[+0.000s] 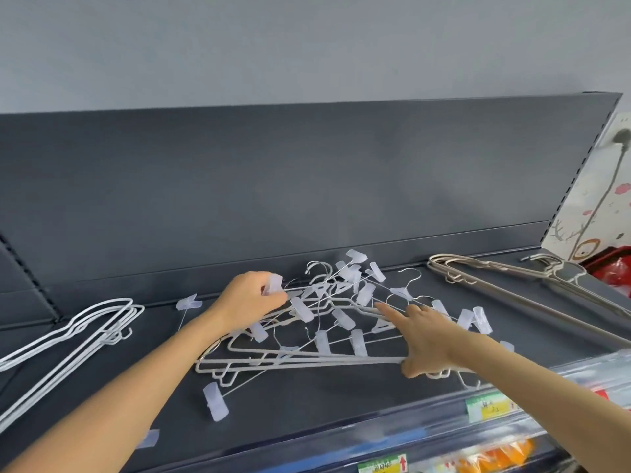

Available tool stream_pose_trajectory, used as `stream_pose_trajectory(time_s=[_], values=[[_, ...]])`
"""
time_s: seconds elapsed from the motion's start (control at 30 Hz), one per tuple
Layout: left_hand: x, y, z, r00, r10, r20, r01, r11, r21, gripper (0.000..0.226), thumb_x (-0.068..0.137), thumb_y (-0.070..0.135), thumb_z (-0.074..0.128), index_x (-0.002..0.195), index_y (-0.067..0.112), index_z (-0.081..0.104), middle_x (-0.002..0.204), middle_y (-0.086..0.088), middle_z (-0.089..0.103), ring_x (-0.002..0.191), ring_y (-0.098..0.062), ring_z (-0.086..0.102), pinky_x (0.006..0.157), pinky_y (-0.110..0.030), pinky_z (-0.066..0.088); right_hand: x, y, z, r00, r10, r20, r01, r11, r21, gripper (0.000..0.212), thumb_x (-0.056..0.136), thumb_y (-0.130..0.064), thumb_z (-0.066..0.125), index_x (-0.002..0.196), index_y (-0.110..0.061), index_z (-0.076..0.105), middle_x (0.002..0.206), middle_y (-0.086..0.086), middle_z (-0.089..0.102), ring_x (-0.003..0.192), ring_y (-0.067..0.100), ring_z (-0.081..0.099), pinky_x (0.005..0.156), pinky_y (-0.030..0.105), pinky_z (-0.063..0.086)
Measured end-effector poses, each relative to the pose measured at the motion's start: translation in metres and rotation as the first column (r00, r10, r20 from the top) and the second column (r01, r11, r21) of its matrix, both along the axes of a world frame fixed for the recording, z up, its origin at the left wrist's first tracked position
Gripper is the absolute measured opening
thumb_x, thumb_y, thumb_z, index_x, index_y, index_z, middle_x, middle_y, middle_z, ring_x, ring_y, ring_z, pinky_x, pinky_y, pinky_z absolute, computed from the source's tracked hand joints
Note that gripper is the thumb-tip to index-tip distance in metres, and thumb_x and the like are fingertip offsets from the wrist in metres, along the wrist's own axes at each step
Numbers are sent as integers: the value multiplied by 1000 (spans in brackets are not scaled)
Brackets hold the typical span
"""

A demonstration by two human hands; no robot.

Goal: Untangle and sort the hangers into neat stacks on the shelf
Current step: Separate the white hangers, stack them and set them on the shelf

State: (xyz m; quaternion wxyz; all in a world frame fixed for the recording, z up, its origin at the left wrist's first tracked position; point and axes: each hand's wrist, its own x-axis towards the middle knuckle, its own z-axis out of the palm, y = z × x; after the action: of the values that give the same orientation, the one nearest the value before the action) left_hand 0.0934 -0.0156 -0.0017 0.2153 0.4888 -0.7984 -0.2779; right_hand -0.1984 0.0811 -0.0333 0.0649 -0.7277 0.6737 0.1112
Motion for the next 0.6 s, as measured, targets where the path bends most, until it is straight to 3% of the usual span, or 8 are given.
stream_pose_trajectory(time_s=[0.1, 0.2, 0.27, 0.37, 0.47, 0.53, 0.6], values=[[0, -2, 0, 998, 49, -31, -50, 998, -24, 28, 85, 19, 55, 63, 8, 41, 64, -15, 47, 59, -12, 44, 58, -29, 29, -2, -3, 16, 998, -26, 51, 28, 999, -43, 94, 58, -51, 58, 141, -33, 18, 102, 3, 44, 98, 26, 45, 81, 35, 44], [-5, 1, 5, 990, 95, -108, -108, 988, -113, 31, 88, 15, 54, 67, -6, 44, 63, -9, 44, 53, -7, 29, 50, -23, 24, -1, -6, 32, 998, -10, 65, 15, 997, -70, 65, 55, -48, 60, 112, -22, 45, 88, -1, 46, 85, 21, 48, 72, 33, 44], [-7, 4, 8, 987, 67, -147, -94, 978, -188, 35, 89, 13, 53, 61, 2, 35, 61, -5, 35, 55, -8, 28, 53, -26, 24, -2, -8, 43, 998, 2, 55, 3, 997, -83, 61, 53, -48, 61, 105, -21, 49, 88, -1, 50, 84, 20, 49, 67, 32, 40], [-6, 2, 8, 993, 22, -119, -58, 948, -313, 36, 90, 15, 49, 63, 11, 26, 61, -5, 34, 59, -15, 33, 57, -36, 32, -6, -10, 58, 1000, 18, 13, -17, 994, -110, 71, 52, -48, 62, 117, -23, 50, 89, 0, 56, 86, 19, 50, 65, 30, 36], [-8, 2, 8, 998, -3, -59, -20, 919, -394, 23, 96, 21, 45, 78, 7, 47, 81, -2, 52, 68, -20, 53, 66, -38, 44, -6, -7, 68, 1000, 22, 8, -21, 995, -99, 69, 53, -47, 63, 116, -23, 50, 84, -1, 57, 82, 18, 52, 57, 27, 33], [-10, 3, 7, 1000, -16, 10, 19, 899, -437, 21, 99, 27, 40, 90, 11, 51, 94, 4, 54, 74, -23, 57, 69, -38, 48, -5, -6, 72, 1000, 19, 15, -18, 997, -81, 61, 53, -46, 63, 108, -23, 52, 80, -2, 57, 79, 18, 54, 56, 27, 36], [-9, 2, 4, 996, 28, 89, 25, 836, -549, 31, 99, 32, 32, 90, 10, 53, 92, 2, 56, 67, -29, 56, 60, -39, 49, -4, -5, 77, 1000, 7, 27, -6, 998, -65, 56, 52, -45, 64, 102, -22, 52, 79, 0, 57, 78, 18, 55, 57, 27, 40]])
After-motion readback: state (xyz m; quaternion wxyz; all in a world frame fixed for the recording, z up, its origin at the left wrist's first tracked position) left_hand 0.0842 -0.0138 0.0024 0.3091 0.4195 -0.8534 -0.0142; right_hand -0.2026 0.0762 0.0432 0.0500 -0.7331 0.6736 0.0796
